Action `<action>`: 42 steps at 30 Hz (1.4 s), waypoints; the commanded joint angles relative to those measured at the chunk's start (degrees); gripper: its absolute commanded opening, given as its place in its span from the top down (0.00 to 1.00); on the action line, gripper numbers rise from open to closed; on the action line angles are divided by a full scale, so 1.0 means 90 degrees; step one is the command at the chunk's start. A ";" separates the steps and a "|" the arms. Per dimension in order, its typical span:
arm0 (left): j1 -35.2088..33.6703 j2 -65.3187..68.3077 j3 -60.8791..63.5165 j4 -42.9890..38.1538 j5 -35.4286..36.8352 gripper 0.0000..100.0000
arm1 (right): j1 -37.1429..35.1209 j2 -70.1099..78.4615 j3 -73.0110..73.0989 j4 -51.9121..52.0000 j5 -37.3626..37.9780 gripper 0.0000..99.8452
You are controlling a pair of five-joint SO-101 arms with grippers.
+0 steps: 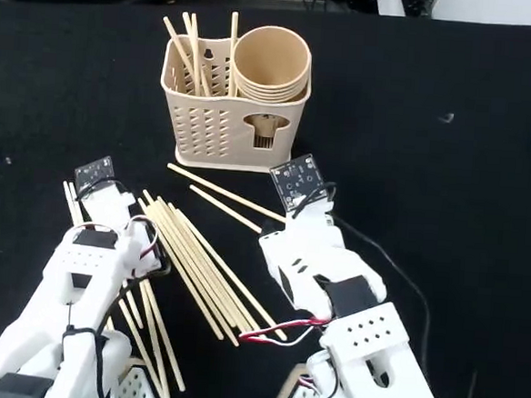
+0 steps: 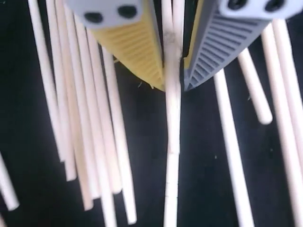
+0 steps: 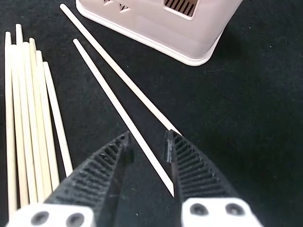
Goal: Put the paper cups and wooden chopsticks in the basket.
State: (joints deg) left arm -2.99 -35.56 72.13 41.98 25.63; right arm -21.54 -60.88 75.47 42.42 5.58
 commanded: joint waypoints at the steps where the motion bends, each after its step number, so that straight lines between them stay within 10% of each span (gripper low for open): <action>1: -0.0024 -0.0059 -0.0474 -0.0557 0.0049 0.97 | 0.0078 -0.0210 -0.0034 -0.0127 0.0010 0.89; 13: -0.1294 -0.0029 -0.0435 -0.1719 0.0303 0.97 | 0.0078 -0.0210 -0.0034 -0.0127 0.0010 0.89; 22: -0.1167 -0.0049 -0.0317 -0.0733 0.0137 0.68 | 0.0078 -0.0210 -0.0034 -0.0137 0.0010 0.89; 42: -0.1177 0.0010 -0.0386 -0.0654 0.0137 0.91 | 0.0078 -0.0210 -0.0034 -0.0107 0.0010 0.88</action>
State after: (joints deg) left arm -13.89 -35.21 70.02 40.04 26.59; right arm -21.54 -60.88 75.47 42.42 5.58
